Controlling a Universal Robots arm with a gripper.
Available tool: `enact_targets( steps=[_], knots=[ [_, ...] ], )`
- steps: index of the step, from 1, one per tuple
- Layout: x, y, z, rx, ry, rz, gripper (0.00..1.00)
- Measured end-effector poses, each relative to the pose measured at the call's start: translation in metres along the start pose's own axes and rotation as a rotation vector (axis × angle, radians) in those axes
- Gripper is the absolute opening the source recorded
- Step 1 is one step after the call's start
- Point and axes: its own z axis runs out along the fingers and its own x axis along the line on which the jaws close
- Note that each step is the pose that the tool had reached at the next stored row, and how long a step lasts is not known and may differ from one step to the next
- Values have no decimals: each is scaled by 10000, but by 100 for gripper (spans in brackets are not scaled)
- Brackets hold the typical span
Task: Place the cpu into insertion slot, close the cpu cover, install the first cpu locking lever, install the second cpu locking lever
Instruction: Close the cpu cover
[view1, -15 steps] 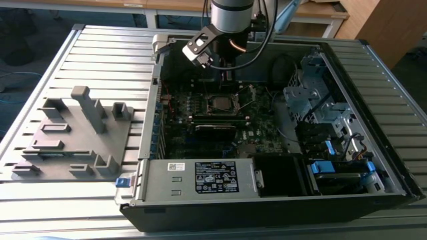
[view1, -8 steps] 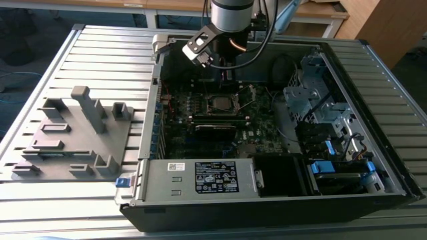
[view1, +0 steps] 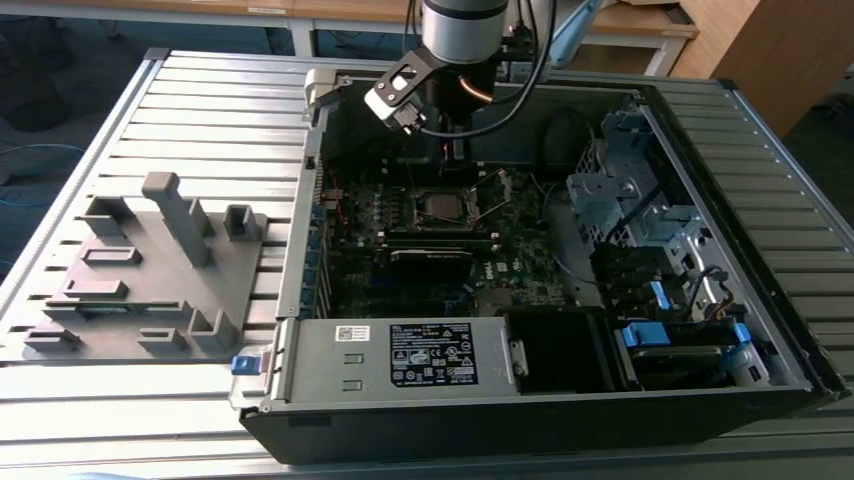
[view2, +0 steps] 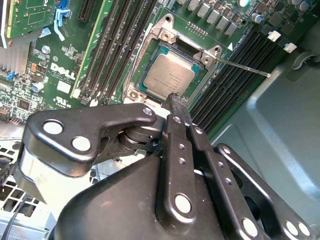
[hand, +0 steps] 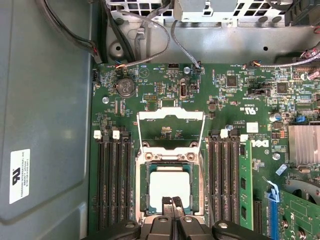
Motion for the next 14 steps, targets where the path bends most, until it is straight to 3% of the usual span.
enact_targets(
  steps=[14],
  knots=[
    [1,13,-16,0,0,0,11]
  ],
)
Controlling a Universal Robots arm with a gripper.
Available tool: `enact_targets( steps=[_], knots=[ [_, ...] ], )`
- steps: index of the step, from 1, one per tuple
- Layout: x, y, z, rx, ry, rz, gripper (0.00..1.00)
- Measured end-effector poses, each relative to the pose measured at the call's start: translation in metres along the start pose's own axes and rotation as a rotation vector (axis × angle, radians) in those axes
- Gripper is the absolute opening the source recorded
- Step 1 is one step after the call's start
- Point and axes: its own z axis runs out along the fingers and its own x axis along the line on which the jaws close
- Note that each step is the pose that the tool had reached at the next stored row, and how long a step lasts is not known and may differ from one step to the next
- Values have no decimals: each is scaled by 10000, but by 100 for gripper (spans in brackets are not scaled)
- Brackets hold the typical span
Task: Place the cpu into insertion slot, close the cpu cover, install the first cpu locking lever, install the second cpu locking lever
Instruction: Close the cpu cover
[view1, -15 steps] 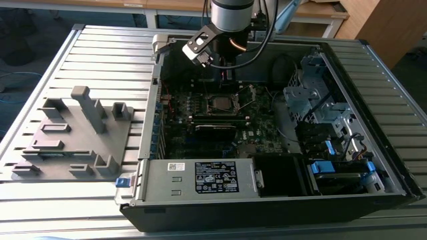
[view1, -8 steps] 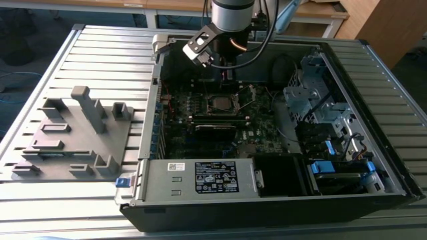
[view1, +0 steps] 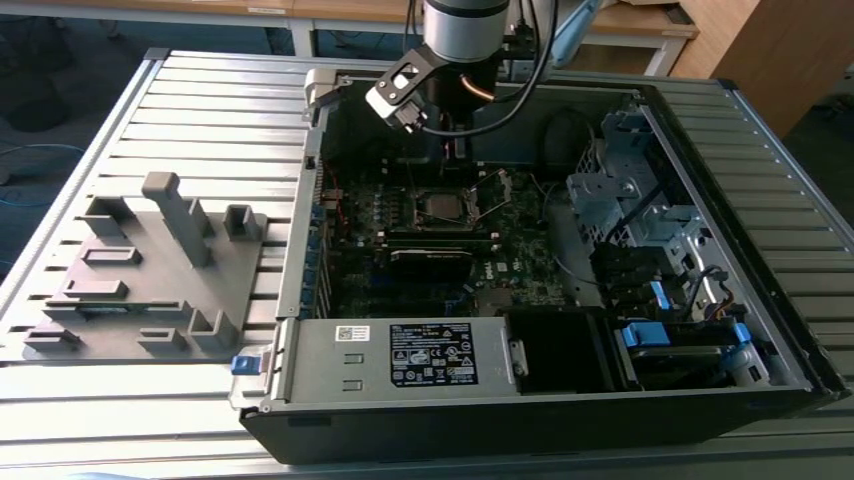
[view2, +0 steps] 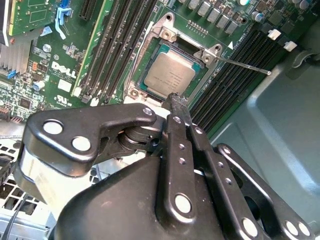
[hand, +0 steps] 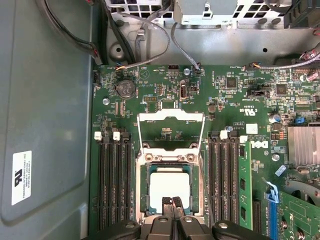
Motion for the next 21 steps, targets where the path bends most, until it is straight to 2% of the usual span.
enact_targets(
  steps=[9,21],
  knots=[
    [0,47,1,1,-2,0,11],
    [2,217,11,1,-1,1,11]
  ],
)
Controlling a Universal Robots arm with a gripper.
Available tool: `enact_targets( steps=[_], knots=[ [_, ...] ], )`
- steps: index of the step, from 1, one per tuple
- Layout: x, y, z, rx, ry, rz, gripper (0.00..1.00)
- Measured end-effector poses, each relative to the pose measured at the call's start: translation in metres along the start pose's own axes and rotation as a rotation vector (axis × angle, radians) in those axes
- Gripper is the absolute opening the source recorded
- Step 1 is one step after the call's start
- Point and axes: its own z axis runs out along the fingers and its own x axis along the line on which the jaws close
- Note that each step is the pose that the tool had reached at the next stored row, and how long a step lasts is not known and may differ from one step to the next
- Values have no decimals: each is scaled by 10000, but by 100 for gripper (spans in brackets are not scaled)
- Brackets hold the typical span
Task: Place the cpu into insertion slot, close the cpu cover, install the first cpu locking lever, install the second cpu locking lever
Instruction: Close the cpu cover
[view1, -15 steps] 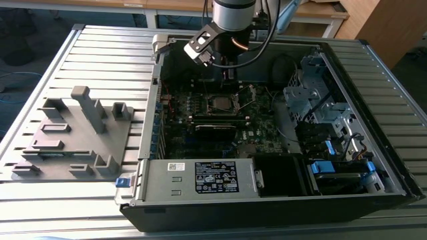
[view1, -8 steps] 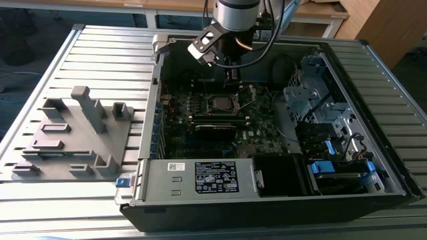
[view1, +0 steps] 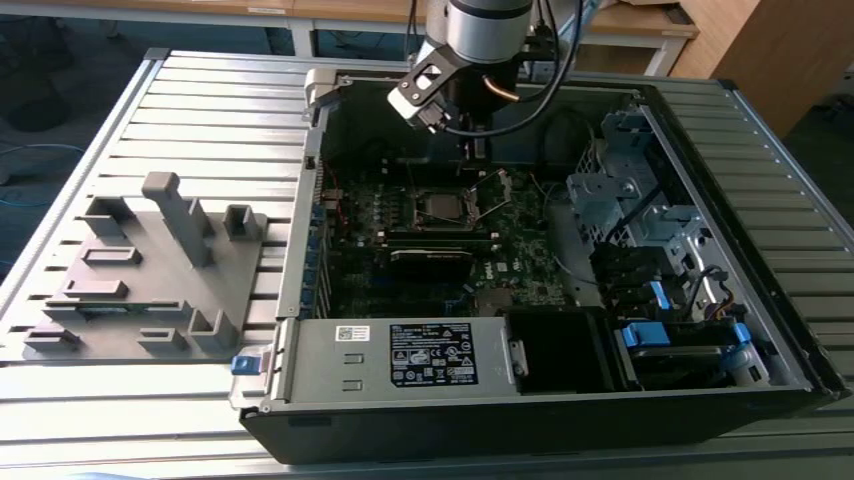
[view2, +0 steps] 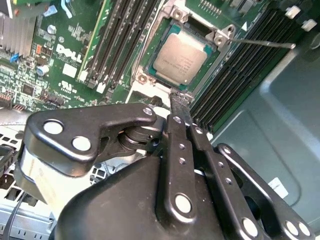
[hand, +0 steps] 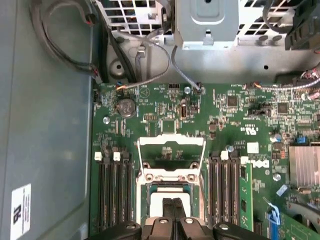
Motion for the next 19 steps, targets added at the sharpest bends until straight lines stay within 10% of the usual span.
enact_targets(
  steps=[19],
  knots=[
    [1,72,-36,0,0,0,11]
  ],
)
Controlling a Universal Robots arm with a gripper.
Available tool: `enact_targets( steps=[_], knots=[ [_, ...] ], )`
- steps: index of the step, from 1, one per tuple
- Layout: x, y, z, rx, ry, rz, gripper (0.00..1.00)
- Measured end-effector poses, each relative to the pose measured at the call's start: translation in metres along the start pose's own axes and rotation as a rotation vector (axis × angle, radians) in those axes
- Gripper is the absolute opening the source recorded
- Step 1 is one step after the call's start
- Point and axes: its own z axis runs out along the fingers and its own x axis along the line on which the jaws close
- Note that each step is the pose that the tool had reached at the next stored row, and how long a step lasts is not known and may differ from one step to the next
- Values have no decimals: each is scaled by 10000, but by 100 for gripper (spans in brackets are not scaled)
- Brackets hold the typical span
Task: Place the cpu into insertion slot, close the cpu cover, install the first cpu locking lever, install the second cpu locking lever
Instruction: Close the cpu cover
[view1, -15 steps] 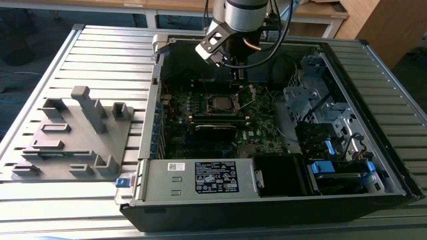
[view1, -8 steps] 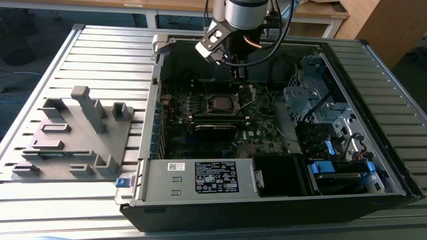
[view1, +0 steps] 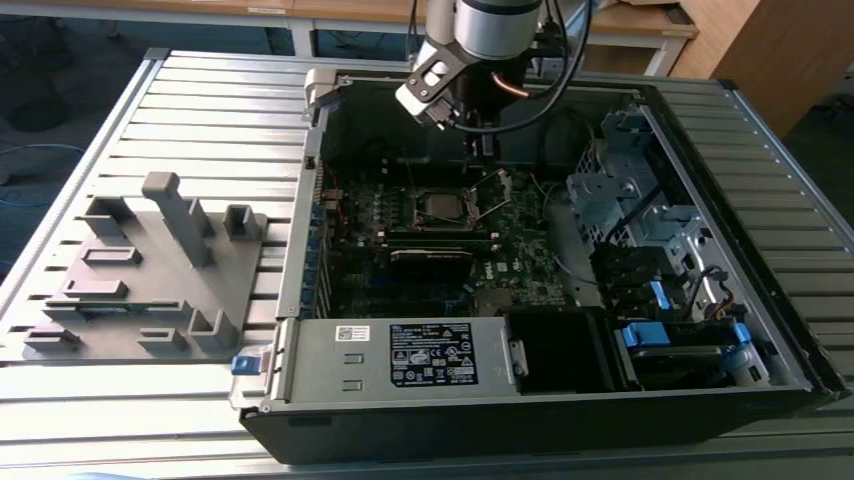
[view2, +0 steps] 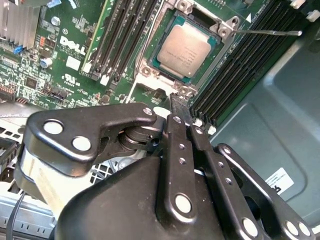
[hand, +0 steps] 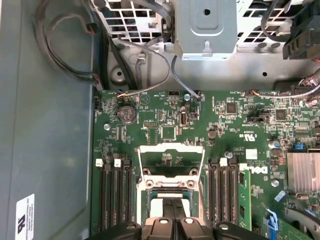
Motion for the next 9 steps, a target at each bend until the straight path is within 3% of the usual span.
enact_targets(
  steps=[9],
  knots=[
    [1,48,4,0,0,1,11]
  ],
)
